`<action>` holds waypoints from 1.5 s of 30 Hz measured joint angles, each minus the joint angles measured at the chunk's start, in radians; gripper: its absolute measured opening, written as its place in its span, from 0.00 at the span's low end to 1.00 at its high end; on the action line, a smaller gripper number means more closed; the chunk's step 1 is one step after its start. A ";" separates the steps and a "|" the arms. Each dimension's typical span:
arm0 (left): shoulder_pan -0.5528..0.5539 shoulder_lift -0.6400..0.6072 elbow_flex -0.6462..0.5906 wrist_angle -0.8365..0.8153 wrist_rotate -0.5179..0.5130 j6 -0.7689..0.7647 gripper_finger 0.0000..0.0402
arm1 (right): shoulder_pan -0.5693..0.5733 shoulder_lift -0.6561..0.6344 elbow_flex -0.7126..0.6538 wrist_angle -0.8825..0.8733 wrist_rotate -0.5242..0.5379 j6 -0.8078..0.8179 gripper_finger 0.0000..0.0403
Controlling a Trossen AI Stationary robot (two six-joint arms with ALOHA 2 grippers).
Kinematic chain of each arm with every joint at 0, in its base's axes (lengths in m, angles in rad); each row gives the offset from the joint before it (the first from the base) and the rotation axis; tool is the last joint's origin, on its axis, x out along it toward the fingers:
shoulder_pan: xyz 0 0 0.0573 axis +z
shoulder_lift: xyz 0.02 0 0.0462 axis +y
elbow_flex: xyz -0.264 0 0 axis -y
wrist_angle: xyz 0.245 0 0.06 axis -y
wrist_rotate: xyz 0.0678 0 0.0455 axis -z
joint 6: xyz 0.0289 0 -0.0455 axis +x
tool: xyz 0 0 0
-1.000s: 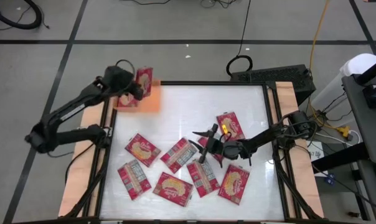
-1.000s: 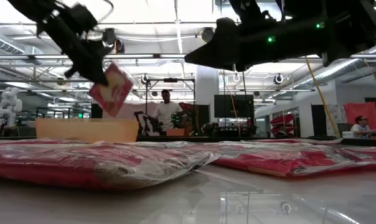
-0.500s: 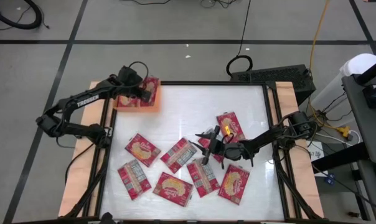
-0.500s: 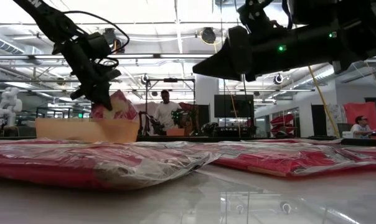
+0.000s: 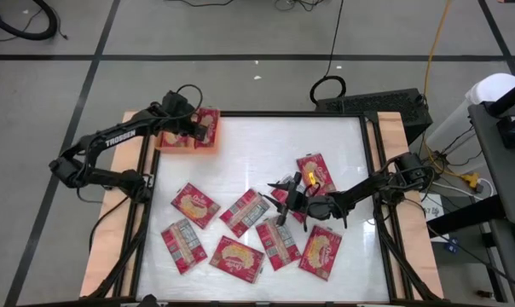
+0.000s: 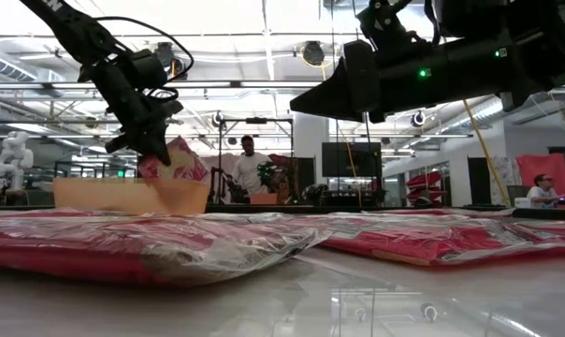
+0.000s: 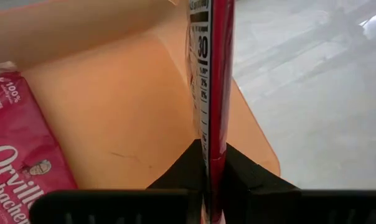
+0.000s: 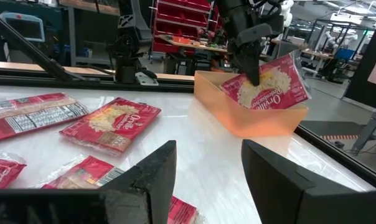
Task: Sort popcorn bags into baskets
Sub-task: Put the red popcorn bag into the orange bin
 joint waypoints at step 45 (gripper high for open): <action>-0.715 -0.002 -0.155 0.546 -0.217 0.275 0.33 | -0.006 0.000 0.001 -0.107 0.002 0.125 0.43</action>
